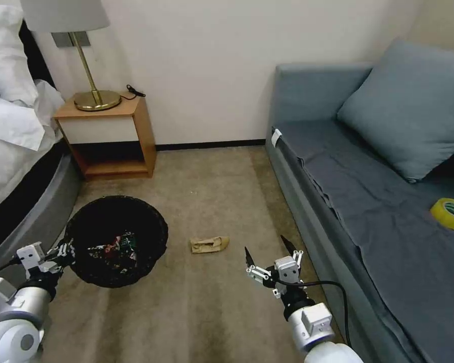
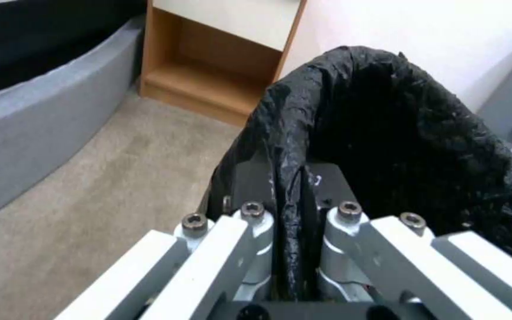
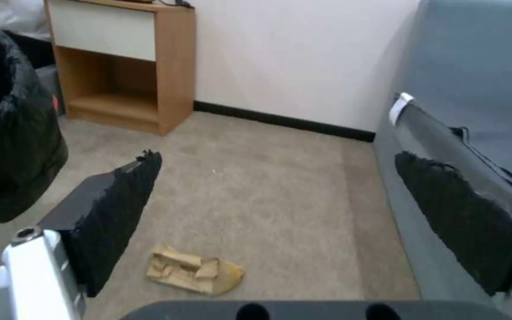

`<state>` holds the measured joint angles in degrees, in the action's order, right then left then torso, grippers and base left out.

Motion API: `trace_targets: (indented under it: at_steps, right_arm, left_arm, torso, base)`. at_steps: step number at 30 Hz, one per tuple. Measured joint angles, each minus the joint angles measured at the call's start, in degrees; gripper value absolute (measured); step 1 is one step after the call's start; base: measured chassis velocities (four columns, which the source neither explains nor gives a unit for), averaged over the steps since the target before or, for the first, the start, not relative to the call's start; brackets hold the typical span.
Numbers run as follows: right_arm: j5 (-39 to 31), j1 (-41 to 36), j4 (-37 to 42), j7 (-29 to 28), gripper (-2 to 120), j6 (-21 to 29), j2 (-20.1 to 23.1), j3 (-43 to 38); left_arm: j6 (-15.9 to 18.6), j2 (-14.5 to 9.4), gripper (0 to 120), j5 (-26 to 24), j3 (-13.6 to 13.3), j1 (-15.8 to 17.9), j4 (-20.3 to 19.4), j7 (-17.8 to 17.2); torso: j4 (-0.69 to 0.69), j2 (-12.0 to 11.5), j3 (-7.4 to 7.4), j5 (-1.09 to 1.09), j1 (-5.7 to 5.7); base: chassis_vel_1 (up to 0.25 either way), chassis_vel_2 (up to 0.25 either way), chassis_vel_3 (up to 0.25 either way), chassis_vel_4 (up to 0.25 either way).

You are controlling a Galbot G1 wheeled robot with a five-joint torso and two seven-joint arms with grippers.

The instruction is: Pick up the trash bin, then pick up the garbage on the floor and place it into the trash bin.

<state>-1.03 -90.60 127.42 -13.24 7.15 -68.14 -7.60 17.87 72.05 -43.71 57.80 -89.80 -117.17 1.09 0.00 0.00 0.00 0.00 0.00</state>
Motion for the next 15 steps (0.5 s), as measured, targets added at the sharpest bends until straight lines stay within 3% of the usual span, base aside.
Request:
trace_targets:
  at_steps: [15]
  right_arm:
    - [-2.3, 6.0, -2.7, 0.9, 100, 2.0, 4.1, 4.8]
  left_arm:
    - [0.0, -0.3, 5, 0.3, 0.5, 0.1, 1.1, -0.1]
  torso:
    - [-0.01, 0.0, 0.0, 0.0, 0.0]
  base:
    - [-0.138, 0.137, 0.138, -0.138]
